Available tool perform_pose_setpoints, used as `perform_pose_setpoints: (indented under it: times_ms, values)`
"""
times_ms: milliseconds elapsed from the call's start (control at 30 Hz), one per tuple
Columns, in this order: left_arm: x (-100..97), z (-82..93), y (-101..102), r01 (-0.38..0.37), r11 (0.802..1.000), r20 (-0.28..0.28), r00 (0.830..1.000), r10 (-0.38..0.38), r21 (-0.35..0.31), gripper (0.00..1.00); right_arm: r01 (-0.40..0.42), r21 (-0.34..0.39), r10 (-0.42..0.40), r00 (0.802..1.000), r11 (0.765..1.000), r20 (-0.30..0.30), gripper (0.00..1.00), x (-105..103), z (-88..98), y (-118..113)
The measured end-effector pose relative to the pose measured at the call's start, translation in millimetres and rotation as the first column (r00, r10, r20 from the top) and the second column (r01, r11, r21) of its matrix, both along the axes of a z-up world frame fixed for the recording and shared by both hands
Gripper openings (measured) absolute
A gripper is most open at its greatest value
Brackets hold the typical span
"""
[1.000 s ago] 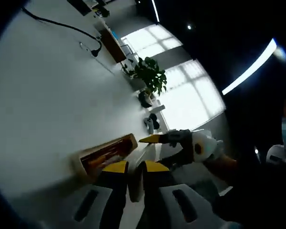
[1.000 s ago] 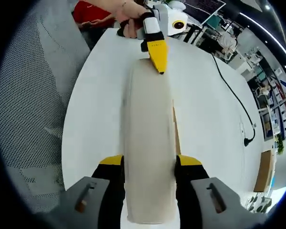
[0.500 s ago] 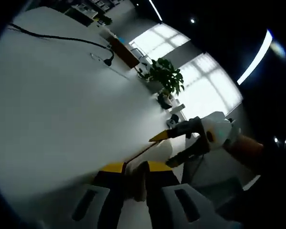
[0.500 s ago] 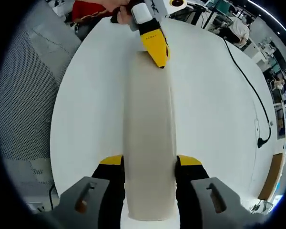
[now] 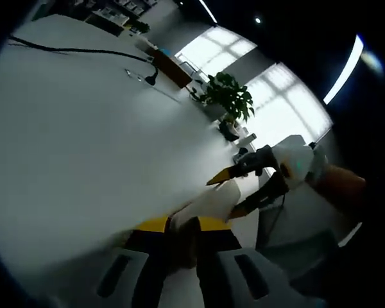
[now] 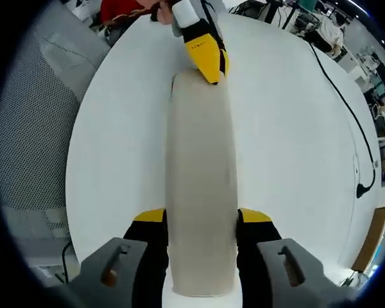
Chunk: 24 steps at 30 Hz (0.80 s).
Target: Arrange the utensils inside the cutlery case until each visible utensil rests in its matching compartment.
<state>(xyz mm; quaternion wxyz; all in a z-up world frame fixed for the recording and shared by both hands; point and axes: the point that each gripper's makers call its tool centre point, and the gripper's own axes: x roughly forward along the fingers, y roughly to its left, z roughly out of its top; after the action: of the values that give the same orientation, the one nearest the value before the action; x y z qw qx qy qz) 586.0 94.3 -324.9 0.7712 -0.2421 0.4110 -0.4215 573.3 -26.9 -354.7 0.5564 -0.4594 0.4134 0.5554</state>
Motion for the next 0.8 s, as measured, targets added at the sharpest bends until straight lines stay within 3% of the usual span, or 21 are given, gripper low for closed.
perform_pose_setpoints:
  times_ms: [400, 500, 600, 667, 800]
  values:
    - [0.8, 7.3, 5, -0.076, 0.994, -0.03, 0.997, 0.074, -0.079, 0.17, -0.026, 0.02, 0.026, 1.0, 0.999, -0.016, 0.39, -2, -0.2, -4]
    - [-1.2, 15.8, 6, -0.134, 0.979, -0.103, 0.988, 0.119, -0.154, 0.18, -0.024, 0.025, 0.025, 0.999, 0.999, -0.032, 0.39, -5, -0.5, -4]
    - [-3.3, 17.6, 13, -0.164, 0.973, -0.128, 0.981, 0.144, -0.164, 0.19, -0.022, 0.029, 0.023, 0.999, 0.999, -0.042, 0.39, -6, -0.7, -5]
    - [-6.5, 17.9, 16, -0.207, 0.961, -0.191, 0.966, 0.172, -0.183, 0.21, -0.02, 0.035, 0.022, 0.999, 0.999, -0.047, 0.39, -5, -2.1, -5]
    - [-19.6, 13.2, 21, -0.218, 0.96, -0.238, 0.956, 0.174, -0.174, 0.24, -0.034, 0.029, 0.035, 0.999, 0.999, -0.039, 0.4, -5, -5.5, -5]
